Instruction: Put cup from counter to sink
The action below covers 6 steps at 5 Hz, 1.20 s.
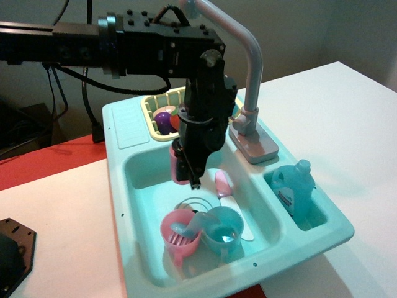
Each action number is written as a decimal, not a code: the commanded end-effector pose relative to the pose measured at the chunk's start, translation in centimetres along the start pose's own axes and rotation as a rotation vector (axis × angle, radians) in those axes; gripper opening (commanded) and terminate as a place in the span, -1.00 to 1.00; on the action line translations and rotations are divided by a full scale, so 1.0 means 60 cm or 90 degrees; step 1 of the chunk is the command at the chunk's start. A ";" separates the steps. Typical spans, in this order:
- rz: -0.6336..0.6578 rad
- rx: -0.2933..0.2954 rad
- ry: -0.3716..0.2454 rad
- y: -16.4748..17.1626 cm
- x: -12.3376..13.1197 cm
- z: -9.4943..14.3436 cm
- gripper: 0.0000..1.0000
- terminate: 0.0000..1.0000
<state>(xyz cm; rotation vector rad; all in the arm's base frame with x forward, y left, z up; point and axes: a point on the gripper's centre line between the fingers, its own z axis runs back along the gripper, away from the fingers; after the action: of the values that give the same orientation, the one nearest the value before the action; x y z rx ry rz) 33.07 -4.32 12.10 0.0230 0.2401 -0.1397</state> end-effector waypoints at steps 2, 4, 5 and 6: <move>0.024 0.008 -0.027 0.001 -0.012 0.038 1.00 -1.00; 0.090 0.052 -0.073 0.070 -0.059 0.123 1.00 -1.00; 0.138 0.067 -0.086 0.123 -0.090 0.142 1.00 -1.00; 0.186 0.065 -0.065 0.168 -0.117 0.130 1.00 -1.00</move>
<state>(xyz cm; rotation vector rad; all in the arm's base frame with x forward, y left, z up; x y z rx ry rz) 28.93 7.18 18.53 0.1424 0.2221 0.1648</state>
